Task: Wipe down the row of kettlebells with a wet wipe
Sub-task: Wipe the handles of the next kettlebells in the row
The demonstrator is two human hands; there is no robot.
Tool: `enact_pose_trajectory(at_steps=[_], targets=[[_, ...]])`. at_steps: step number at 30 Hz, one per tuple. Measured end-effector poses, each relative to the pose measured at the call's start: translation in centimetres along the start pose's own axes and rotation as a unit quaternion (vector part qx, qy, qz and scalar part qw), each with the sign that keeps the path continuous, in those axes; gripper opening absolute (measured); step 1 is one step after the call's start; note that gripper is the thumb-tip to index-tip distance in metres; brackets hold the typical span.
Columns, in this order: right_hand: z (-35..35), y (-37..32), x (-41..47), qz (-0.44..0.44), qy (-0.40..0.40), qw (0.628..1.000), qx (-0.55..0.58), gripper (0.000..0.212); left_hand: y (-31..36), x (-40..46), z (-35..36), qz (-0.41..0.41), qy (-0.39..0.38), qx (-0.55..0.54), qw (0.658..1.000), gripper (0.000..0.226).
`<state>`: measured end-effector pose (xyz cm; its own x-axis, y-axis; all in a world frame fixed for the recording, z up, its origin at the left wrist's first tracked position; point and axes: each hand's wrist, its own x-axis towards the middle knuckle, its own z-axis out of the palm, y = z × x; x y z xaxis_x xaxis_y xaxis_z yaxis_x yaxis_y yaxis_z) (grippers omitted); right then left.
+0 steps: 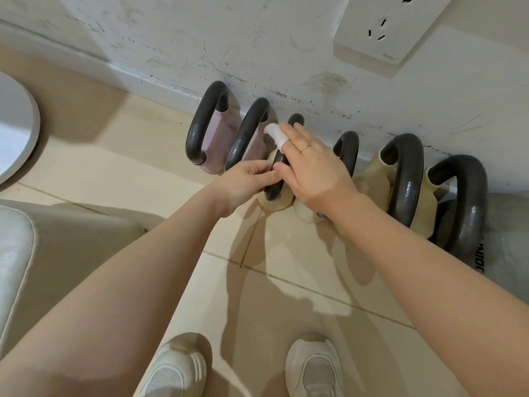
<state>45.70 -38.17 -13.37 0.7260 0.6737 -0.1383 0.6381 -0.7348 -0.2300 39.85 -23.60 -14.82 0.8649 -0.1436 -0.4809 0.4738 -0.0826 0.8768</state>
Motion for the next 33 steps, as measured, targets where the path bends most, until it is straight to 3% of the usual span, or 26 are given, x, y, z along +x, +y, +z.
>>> enact_pose_trajectory(at_steps=[3,7,10,12,14,16,18,21,25,27,29,33], targets=[[1.2,-0.5,-1.6,-0.042,0.015,0.999,0.003,0.063,0.0,0.2,-0.1,-0.014,-0.008,-0.018,1.000,0.031],[3.0,-1.5,-3.3,-0.046,0.062,0.997,0.006,0.052,-0.8,-0.8,-0.1,-0.047,-0.018,-0.141,0.989,0.029],[5.5,-2.5,-4.5,-0.072,0.118,0.987,-0.085,0.039,-1.1,-1.6,-0.4,-0.074,-0.025,-0.181,0.980,0.045],[6.5,-2.9,-5.1,-0.105,0.116,0.971,-0.183,0.043,-0.9,-1.9,-0.5,-0.067,-0.026,-0.177,0.982,0.053],[6.5,-2.5,-4.7,-0.119,0.126,0.952,-0.253,0.050,-0.7,-2.2,-0.6,-0.060,-0.002,-0.163,0.985,0.049],[5.8,-2.3,-4.0,-0.089,0.134,0.956,-0.244,0.048,-0.5,-2.2,-0.9,-0.053,0.013,-0.138,0.989,0.041],[5.4,-2.4,-3.4,-0.070,0.089,0.957,-0.267,0.051,-0.6,-2.6,-1.3,-0.056,0.013,-0.123,0.991,0.041],[6.2,-2.1,-3.2,-0.151,0.014,0.920,-0.362,0.052,-0.8,-2.9,-1.3,-0.062,0.029,-0.117,0.991,0.051],[3.6,-2.4,-1.7,-0.119,0.008,0.915,-0.385,0.037,-0.8,-3.5,-1.3,-0.049,0.038,-0.090,0.994,0.043],[4.0,-2.9,-2.1,-0.149,-0.007,0.893,-0.424,0.040,-0.9,-3.7,-1.7,-0.058,0.043,-0.073,0.995,0.054],[4.6,-3.1,-3.0,-0.181,-0.072,0.874,-0.445,0.042,-1.0,-3.8,-2.2,-0.059,0.046,-0.060,0.995,0.058],[4.3,-2.6,-2.6,-0.214,-0.080,0.850,-0.474,0.043,-1.2,-4.4,-2.6,-0.063,0.045,-0.043,0.996,0.058]])
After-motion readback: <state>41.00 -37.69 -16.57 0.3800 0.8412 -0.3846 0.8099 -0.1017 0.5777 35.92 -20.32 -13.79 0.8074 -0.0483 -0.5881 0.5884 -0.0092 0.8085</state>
